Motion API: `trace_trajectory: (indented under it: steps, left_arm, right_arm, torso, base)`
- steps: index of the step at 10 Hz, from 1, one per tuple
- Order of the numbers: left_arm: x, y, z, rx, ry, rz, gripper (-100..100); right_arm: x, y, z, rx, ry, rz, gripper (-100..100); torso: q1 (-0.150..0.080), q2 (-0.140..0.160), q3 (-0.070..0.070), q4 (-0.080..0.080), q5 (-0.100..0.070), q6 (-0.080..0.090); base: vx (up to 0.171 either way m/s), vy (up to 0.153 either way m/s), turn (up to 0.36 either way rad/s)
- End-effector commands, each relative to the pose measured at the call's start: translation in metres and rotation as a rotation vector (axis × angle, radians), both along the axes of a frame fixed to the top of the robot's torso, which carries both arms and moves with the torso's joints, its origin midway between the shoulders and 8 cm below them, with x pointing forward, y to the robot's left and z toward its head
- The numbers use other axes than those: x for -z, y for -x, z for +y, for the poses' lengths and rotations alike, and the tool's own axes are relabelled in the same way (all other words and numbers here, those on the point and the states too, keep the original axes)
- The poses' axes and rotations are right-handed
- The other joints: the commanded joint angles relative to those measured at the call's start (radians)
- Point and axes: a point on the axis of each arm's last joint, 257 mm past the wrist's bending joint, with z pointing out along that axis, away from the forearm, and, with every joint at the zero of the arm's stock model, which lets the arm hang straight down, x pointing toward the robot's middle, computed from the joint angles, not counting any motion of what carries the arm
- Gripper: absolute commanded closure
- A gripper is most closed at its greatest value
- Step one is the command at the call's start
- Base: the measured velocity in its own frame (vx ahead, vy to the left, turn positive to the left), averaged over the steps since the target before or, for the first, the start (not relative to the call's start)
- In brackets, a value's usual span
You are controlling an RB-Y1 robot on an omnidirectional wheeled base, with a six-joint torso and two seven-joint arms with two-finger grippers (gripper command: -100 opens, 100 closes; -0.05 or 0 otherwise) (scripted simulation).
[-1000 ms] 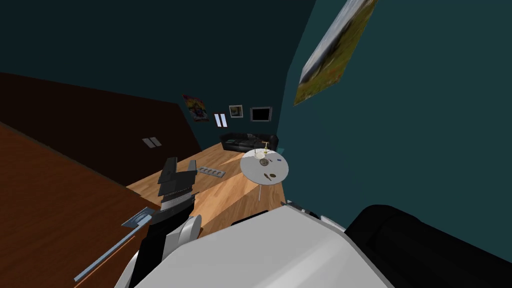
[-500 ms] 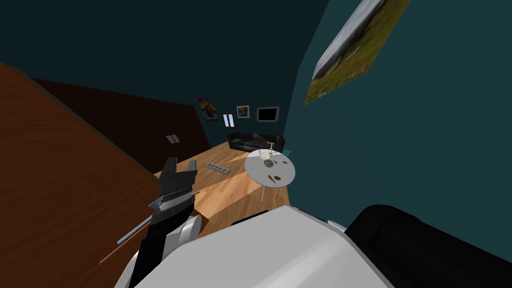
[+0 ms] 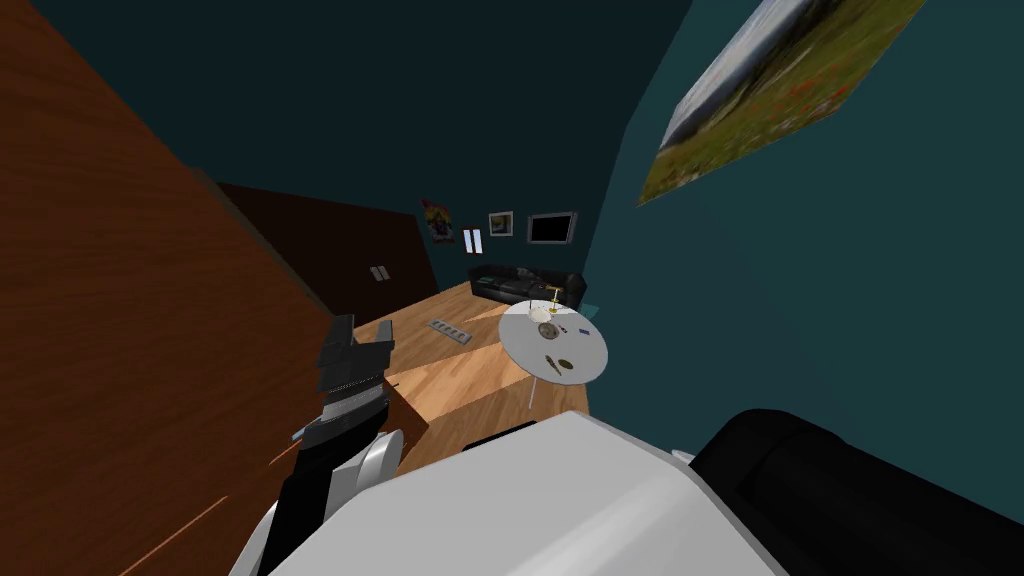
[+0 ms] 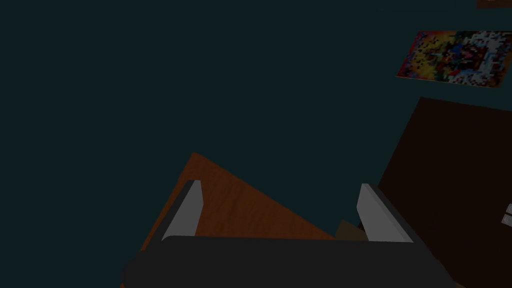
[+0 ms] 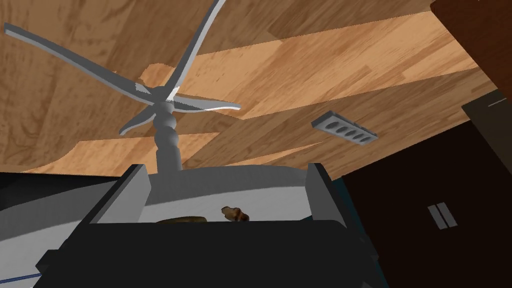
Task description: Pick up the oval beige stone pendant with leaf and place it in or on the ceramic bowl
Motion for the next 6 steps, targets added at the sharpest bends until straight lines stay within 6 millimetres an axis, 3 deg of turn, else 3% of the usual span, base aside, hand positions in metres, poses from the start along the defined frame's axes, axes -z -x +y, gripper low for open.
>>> trace_trajectory:
  steps: [1, 4, 5, 6]
  left_arm:
    - [0.000, 0.000, 0.000, 0.000, 0.000, 0.000, 0]
    - [0.000, 0.000, 0.000, 0.000, 0.000, 0.000, 0]
    - [0.000, 0.000, 0.000, 0.000, 0.000, 0.000, 0]
    - [0.000, 0.000, 0.000, 0.000, 0.000, 0.000, 0]
  right_arm:
    - [0.007, 0.027, -0.025, -0.038, 0.068, 0.066, -100]
    - [0.012, 0.053, -0.051, -0.062, 0.127, 0.127, -100]
    - [0.012, 0.053, -0.051, -0.062, 0.127, 0.127, -100]
    - [0.013, 0.069, -0.067, -0.096, 0.168, 0.168, -100]
  torso:
    - [0.000, 0.000, 0.000, 0.000, 0.000, 0.000]
    - [0.000, -0.001, 0.000, 0.000, 0.000, -0.001]
    - [0.000, 0.000, 0.000, 0.000, 0.000, 0.000]
    - [0.001, 0.001, 0.000, 0.000, 0.000, 0.000]
  base:
    - [0.043, -0.013, 0.423]
    - [0.037, -0.020, 0.238]
    - [0.015, -0.014, 0.019]
    - [0.035, -0.011, 0.350]
